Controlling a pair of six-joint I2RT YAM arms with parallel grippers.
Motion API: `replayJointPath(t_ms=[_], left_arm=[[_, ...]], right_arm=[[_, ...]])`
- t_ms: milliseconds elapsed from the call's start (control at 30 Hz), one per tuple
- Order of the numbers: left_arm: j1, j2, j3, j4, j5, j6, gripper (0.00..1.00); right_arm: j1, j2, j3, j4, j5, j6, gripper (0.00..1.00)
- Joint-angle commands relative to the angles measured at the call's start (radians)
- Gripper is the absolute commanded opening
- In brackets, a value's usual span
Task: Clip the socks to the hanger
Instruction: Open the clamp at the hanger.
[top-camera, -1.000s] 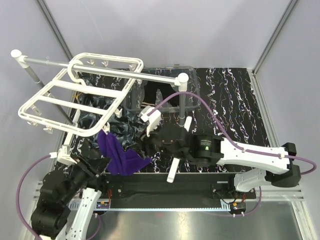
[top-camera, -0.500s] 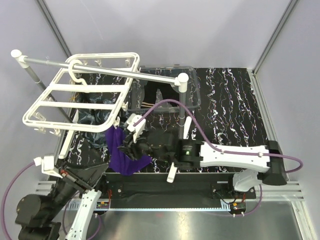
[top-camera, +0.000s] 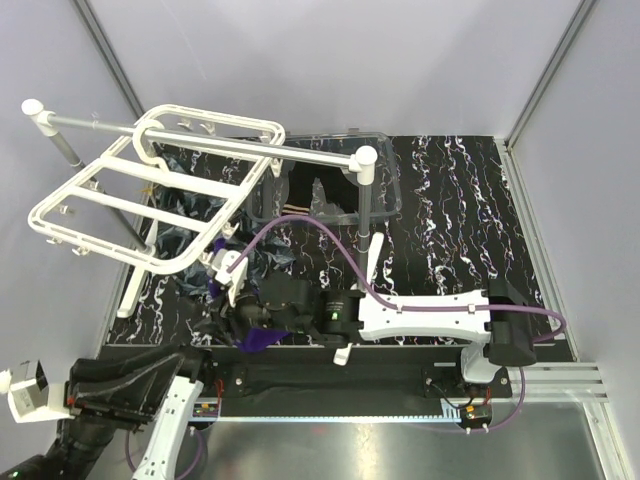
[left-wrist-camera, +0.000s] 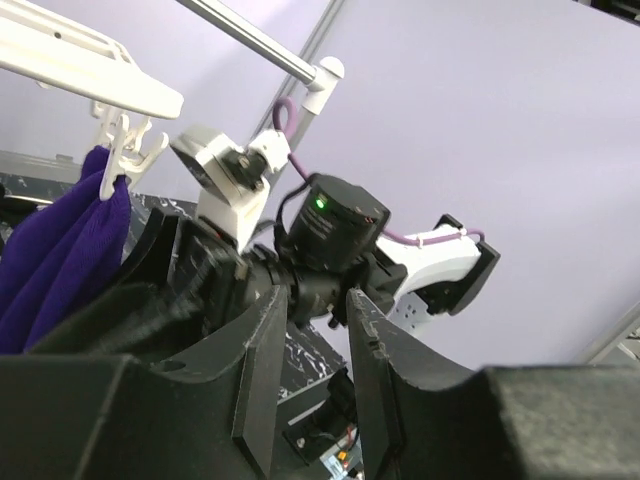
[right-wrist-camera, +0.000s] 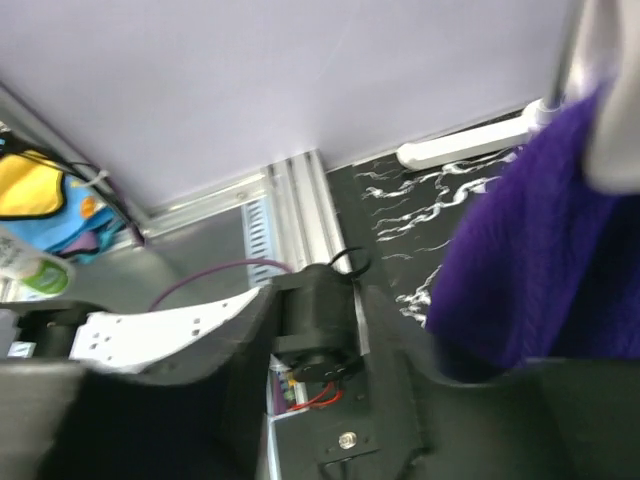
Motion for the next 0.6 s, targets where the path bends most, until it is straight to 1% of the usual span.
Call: replayJointPath(t_ms=[0,33,67,100,133,167,200,233,267,300,333,367,433,467,533,567], left_arm=[[0.020,0.042,-0.074,0.132,0.030,-0.045,0.36],[0.023,0.040,-0.092,0.167,0.044,-0.093,0.36],[0.036,0.043,-0.118,0.234,0.055,-0.118,0.36],[0.044,0.051,-0.120,0.259,0.076,-0.141,0.36],[0.071,0.077,-0.119,0.279,0.090,-0.169,0.36],[0.092,0.095,-0.090,0.301,0.109,-0.172,0.36],[0.114,0.115,-0.067,0.297,0.156,-0.169,0.35],[0.168,0.144,-0.033,0.281,0.179,-0.142,0.36],[0.209,0.196,0.043,0.233,0.208,-0.122,0.36],[0.242,0.228,0.087,0.200,0.257,-0.100,0.36],[0.280,0.250,0.125,0.168,0.264,-0.061,0.36],[0.285,0.272,0.153,0.143,0.261,-0.066,0.36],[0.283,0.284,0.161,0.133,0.218,-0.059,0.35],[0.283,0.302,0.193,0.066,0.201,-0.039,0.34],[0.288,0.348,0.191,0.039,0.211,-0.039,0.30],[0.291,0.362,0.185,0.022,0.221,-0.039,0.28]], right_arm=[[0.010,-0.090,-0.024,0.010,-0.022,0.028,0.54],[0.009,-0.107,-0.034,-0.022,-0.016,0.033,0.57],[0.009,-0.136,-0.040,-0.047,0.006,0.038,0.60],[0.009,-0.152,-0.049,-0.071,0.015,0.045,0.61],[0.010,-0.166,-0.052,-0.123,0.027,0.047,0.64],[0.010,-0.201,-0.055,-0.131,0.049,0.056,0.64],[0.010,-0.219,-0.073,-0.175,0.061,0.058,0.65],[0.010,-0.241,-0.084,-0.205,0.076,0.058,0.66],[0.009,-0.284,-0.092,-0.223,0.120,0.061,0.66],[0.009,-0.302,-0.095,-0.248,0.147,0.062,0.66],[0.009,-0.319,-0.089,-0.304,0.176,0.062,0.66],[0.009,-0.344,-0.080,-0.329,0.226,0.055,0.66],[0.009,-0.362,-0.046,-0.383,0.251,0.039,0.66],[0.009,-0.380,-0.038,-0.394,0.273,0.018,0.66],[0.007,-0.385,-0.003,-0.432,0.303,-0.008,0.65],[0.001,-0.376,0.018,-0.455,0.344,-0.031,0.65]])
